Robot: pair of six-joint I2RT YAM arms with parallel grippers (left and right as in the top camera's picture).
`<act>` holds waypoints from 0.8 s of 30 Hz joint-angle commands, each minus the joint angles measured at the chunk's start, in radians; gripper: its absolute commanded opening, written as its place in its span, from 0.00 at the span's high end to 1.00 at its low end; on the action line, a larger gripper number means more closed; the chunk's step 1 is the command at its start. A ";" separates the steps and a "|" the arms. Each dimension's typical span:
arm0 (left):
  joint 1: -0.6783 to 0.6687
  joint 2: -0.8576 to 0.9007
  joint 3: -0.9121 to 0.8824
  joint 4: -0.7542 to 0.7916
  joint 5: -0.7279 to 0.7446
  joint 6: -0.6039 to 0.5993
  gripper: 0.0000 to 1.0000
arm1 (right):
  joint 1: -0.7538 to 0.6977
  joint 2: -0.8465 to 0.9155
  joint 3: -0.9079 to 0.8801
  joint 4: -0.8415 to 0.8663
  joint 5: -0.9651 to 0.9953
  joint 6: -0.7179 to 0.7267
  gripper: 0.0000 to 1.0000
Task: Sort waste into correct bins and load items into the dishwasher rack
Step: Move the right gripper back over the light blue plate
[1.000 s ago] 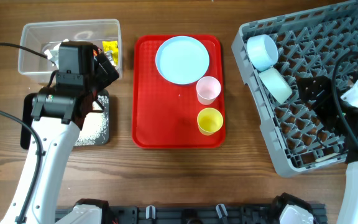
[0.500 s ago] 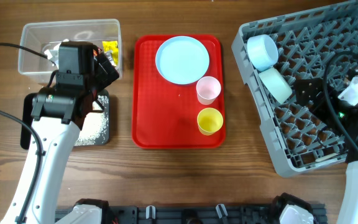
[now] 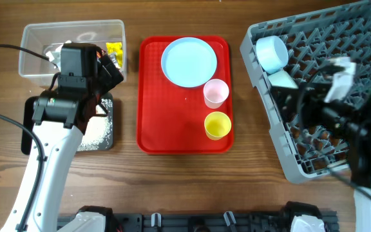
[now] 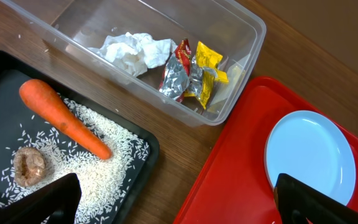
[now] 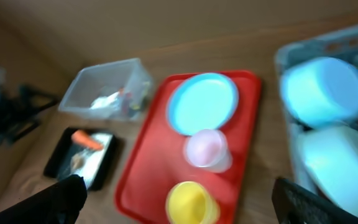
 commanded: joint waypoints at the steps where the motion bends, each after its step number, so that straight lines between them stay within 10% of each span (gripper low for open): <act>1: 0.005 0.004 0.003 0.002 0.002 0.004 0.00 | 0.195 0.002 0.022 -0.021 0.190 0.064 0.01; 7: 0.005 0.004 0.003 0.002 0.002 0.004 0.00 | 0.490 0.133 0.022 0.012 0.711 0.200 0.00; 24: 0.005 0.017 0.002 0.088 0.184 0.028 0.09 | 0.507 0.360 0.044 0.099 0.677 0.230 0.00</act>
